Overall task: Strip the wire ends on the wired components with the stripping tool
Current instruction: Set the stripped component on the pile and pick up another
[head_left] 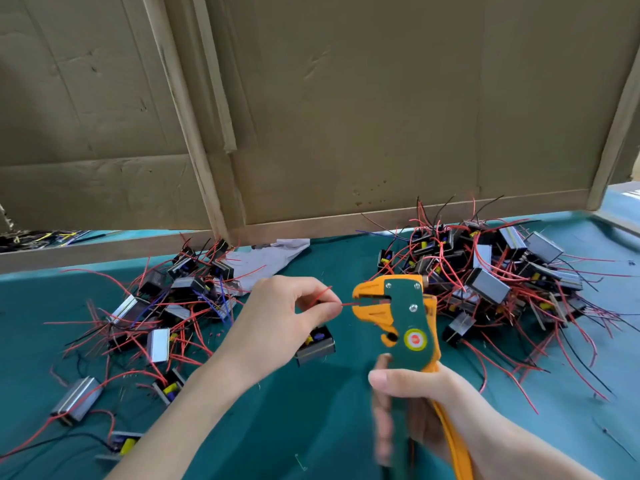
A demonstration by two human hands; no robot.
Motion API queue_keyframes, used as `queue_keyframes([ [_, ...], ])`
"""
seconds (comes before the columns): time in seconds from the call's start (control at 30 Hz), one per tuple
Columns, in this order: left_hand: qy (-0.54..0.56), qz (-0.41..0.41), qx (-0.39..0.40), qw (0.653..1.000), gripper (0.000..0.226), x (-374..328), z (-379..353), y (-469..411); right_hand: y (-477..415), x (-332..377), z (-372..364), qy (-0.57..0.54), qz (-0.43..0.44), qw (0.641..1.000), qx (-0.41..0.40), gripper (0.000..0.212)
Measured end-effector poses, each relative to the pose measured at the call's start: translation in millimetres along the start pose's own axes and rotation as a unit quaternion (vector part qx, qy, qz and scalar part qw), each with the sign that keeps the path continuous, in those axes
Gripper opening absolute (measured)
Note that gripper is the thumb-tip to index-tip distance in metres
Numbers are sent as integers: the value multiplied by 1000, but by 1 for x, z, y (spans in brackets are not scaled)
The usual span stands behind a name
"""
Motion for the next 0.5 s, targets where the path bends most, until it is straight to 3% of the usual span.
queue_keyframes([
  [0.07,-18,7,-21,1000,11,4,3,-7,-2,1,-3,-45,-14,999,26,24],
  [0.17,-23,-13,-128,991,11,-8,19,-25,-5,3,3,-92,-8,996,-1,22],
  [0.27,12,-41,-214,976,11,-42,18,-52,-6,2,9,-145,-30,989,-24,19],
  [0.33,63,-67,-227,969,8,-70,0,-74,-6,1,12,-159,-49,986,-30,18],
  [0.4,150,-76,-164,972,10,-99,-27,-92,-6,-1,14,-171,-59,983,-35,26],
  [0.5,169,-68,27,983,43,-127,-76,-100,-8,0,17,-176,-54,982,-31,65],
])
Point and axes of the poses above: each hand's wrist, its own y-axis away from the middle knuckle, its own z-axis out of the back of the hand, x = y × z, the point moved 6 cm from there along -y, towards the middle knuckle, and after that the axes turned 7 degrees about -y, right-handed, at the moved point
